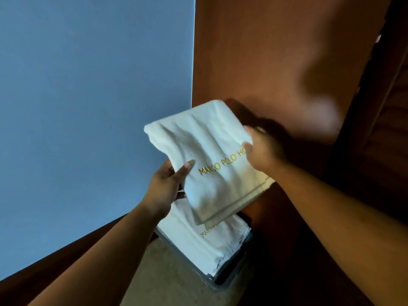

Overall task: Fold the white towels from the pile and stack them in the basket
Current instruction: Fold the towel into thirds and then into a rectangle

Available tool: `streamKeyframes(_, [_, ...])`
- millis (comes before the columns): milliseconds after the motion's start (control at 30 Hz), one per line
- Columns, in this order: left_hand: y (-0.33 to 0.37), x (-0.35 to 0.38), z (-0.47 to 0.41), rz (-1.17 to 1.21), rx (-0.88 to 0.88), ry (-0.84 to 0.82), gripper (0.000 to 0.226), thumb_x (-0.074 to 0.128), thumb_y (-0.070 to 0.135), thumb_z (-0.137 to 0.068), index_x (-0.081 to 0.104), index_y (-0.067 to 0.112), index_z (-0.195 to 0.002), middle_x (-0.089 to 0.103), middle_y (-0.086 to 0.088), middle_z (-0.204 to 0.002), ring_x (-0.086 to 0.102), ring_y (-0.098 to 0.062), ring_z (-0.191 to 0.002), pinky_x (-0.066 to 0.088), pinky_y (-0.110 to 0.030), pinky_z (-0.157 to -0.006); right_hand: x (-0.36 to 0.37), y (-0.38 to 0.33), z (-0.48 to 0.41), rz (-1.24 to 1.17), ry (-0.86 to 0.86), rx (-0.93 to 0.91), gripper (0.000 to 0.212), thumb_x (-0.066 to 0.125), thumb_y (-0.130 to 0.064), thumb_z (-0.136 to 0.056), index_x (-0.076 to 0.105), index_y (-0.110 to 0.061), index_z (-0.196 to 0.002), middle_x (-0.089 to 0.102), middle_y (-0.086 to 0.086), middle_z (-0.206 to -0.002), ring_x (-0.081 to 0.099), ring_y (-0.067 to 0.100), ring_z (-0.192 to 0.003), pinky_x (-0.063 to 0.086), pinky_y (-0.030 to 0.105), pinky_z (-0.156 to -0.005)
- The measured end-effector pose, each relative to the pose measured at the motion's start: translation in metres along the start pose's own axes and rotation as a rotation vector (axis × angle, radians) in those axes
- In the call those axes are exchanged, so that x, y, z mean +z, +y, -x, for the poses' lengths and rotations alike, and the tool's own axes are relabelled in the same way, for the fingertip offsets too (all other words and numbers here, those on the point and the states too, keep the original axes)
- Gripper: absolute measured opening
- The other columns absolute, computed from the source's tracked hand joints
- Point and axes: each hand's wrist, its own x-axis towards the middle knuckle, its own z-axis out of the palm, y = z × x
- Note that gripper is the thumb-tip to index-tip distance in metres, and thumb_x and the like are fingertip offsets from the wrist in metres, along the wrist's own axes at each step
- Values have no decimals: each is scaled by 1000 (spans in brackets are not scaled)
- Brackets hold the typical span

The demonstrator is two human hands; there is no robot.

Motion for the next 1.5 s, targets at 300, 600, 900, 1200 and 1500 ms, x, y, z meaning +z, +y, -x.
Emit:
streamKeyframes(300, [-101,17,-43,26,-203,42,31,70,34,-94,63,26,-122,75,-8,-108,75,-29,-91,60,-39,-66,118,74,-15,62,-150,52,54,58,-21,-96,44,-20,-148,45,13,-146,49,35,-129,42,42,-103])
streamKeyframes(600, [-219,37,-48,64,-368,290,32,69,15,-95,61,20,-125,70,-14,-108,74,-27,-94,62,-50,-67,248,151,-3,-125,-405,32,51,64,-13,-91,52,-14,-142,56,13,-127,56,36,-116,46,42,-98])
streamKeyframes(900, [-258,-1,-63,-314,-464,338,71,86,29,-78,45,28,-137,63,-14,-122,72,-28,-100,61,-51,-80,323,169,5,114,-635,30,62,54,-34,-99,27,-22,-154,46,13,-139,54,36,-116,48,41,-91])
streamKeyframes(1200, [-253,-7,-179,-1487,141,-156,71,31,51,-89,31,26,-156,11,-8,-169,15,-32,-153,15,-52,-121,335,136,21,-19,-489,-183,64,46,-39,-92,37,-26,-154,38,17,-154,41,37,-138,40,47,-109])
streamKeyframes(1500, [-289,-10,-236,-1786,-83,-492,67,17,64,-95,4,46,-158,-8,4,-169,-3,-23,-156,9,-51,-121,339,145,60,-51,-687,144,96,10,-86,-72,5,-42,-158,6,2,-168,7,21,-154,9,48,-123])
